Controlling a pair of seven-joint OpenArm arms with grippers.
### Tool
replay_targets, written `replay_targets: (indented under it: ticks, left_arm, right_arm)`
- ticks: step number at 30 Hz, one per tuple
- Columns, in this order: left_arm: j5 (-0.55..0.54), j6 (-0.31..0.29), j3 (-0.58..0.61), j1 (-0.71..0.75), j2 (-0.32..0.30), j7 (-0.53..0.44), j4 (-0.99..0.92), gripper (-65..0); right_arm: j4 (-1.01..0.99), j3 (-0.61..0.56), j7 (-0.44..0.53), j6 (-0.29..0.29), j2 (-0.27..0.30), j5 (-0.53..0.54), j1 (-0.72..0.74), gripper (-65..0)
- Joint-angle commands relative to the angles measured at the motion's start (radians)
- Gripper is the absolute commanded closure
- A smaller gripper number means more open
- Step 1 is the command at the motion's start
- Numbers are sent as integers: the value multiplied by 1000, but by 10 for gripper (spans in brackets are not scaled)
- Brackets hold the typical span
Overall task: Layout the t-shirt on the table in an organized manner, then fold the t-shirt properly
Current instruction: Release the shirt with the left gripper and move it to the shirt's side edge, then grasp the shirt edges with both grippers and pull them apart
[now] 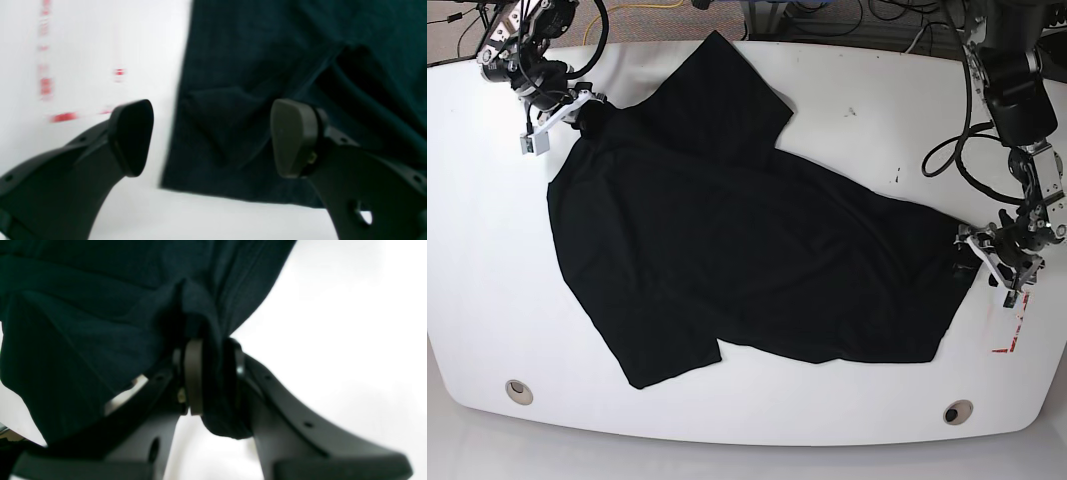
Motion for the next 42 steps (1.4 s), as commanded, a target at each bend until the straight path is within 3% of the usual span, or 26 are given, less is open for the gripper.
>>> replay_targets:
  ticks: [1, 8, 17, 25, 28, 35, 38, 42]
  left_arm:
    - [-7, 2, 6, -22, -22, -40, -26, -518]
    - [-4, 36, 9, -20, -53, -76, -82, -518]
    - [-2, 36, 12, -17, -80, -128, -164, -518]
    - [90, 32, 12, -17, -72, -129, -187, -514]
    - [96, 32, 14, -17, -69, -129, -189, -429]
    - [95, 33, 78, -17, -54, -129, -181, -118]
    - [95, 32, 89, -14, -54, -126, -180, -72]
    - [93, 30, 87, 9, -57, -112, -175, -67]
  right_arm:
    - [11, 2, -4, -1, 11, -8, -4, -120]
    - [11, 2, -4, -1, 9, -8, -4, -120]
    - [11, 4, -4, -1, 9, -8, -4, -120]
    - [11, 4, -4, -1, 11, -8, -5, -117]
    - [11, 4, -4, -1, 11, -8, -7, -117]
    - [15, 4, -4, -1, 22, -23, -7, -116]
    - [15, 4, -6, -1, 26, -60, -7, -114]
    - [21, 2, -6, -1, 46, -138, -4, -92]
